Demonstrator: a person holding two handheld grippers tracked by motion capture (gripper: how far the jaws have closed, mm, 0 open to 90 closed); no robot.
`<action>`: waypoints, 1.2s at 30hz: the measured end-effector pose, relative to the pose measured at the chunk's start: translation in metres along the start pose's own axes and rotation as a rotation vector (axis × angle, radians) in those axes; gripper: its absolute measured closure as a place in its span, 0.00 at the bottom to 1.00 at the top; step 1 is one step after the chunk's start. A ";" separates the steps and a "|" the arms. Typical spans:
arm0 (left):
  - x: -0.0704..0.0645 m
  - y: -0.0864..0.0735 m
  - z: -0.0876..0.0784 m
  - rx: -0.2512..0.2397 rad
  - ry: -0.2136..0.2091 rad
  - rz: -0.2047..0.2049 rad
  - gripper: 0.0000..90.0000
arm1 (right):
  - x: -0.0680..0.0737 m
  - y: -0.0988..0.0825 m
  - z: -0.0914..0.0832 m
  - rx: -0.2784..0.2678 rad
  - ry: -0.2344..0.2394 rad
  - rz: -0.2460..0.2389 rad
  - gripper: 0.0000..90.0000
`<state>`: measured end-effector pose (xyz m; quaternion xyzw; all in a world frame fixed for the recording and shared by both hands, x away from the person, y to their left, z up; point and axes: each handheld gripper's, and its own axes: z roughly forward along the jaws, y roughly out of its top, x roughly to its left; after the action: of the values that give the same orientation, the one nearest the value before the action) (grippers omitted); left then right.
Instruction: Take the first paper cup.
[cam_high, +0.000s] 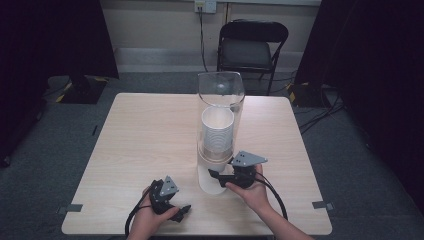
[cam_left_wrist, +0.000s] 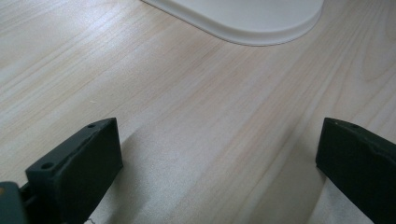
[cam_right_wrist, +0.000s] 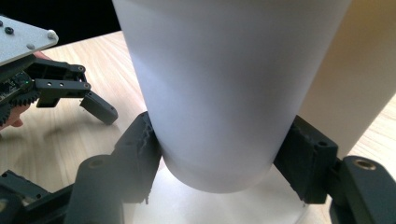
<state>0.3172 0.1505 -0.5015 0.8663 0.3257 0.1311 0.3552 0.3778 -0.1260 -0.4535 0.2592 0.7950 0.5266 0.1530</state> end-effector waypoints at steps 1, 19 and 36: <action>0.000 0.000 0.000 0.000 0.000 -0.001 0.00 | 0.000 0.002 0.000 0.003 0.002 0.004 0.38; 0.000 0.000 0.000 0.000 0.001 0.000 0.00 | 0.001 0.020 -0.004 -0.070 -0.012 0.008 0.34; 0.000 0.000 0.000 -0.001 0.003 0.001 0.00 | -0.001 0.016 -0.002 -0.067 -0.005 -0.047 0.37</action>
<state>0.3171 0.1504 -0.5016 0.8662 0.3257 0.1327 0.3551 0.3816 -0.1235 -0.4378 0.2364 0.7826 0.5483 0.1760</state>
